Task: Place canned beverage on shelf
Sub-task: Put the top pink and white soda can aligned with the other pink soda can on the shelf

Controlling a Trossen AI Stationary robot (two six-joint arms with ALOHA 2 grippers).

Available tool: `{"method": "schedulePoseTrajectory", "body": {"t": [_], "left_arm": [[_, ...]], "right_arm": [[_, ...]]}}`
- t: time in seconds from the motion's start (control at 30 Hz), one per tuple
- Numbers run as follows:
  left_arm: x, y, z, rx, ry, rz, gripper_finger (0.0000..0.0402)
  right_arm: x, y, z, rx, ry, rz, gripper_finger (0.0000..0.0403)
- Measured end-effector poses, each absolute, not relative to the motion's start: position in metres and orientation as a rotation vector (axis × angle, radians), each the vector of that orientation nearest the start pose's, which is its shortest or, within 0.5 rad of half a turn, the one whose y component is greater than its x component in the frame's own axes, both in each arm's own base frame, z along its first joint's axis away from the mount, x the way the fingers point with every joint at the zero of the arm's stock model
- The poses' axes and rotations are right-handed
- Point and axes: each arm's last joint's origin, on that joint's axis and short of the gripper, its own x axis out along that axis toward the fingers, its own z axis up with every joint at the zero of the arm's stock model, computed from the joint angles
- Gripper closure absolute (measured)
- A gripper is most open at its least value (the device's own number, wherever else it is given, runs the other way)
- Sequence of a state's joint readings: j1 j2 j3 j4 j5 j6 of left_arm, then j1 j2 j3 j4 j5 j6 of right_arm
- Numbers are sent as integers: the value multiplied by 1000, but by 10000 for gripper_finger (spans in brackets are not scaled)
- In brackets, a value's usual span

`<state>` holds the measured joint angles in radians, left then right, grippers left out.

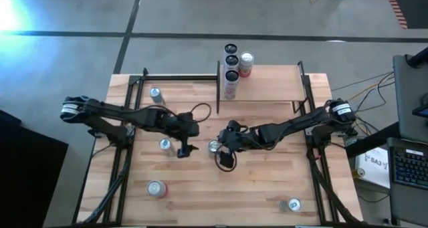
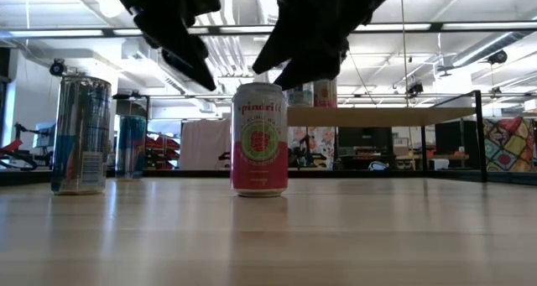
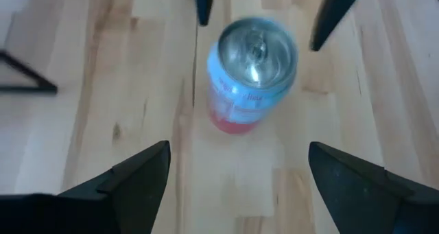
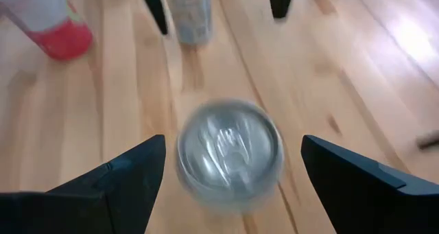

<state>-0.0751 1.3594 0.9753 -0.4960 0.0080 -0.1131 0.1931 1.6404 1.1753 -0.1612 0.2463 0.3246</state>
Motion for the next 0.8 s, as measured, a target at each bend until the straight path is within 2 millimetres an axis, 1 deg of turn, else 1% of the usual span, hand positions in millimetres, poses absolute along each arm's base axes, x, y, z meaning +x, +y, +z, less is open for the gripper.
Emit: {"method": "schedulePoseTrajectory", "body": {"t": [0.07,0.23,0.33,0.43,0.63,0.8], "left_arm": [[267,-20,246,-114,885,-9,80],[255,-20,242,-190,861,22,80],[250,-20,239,-221,867,36,80],[249,-21,240,-239,853,38,80],[251,-24,242,-247,833,28,80],[252,-24,245,-242,806,21,84]], "right_arm": [[360,61,255,185,579,-112,74],[367,59,239,154,618,-102,74],[372,57,232,173,621,-104,74],[374,57,228,178,632,-105,74],[375,56,228,197,636,-99,76],[375,53,228,226,639,-104,101]]}}
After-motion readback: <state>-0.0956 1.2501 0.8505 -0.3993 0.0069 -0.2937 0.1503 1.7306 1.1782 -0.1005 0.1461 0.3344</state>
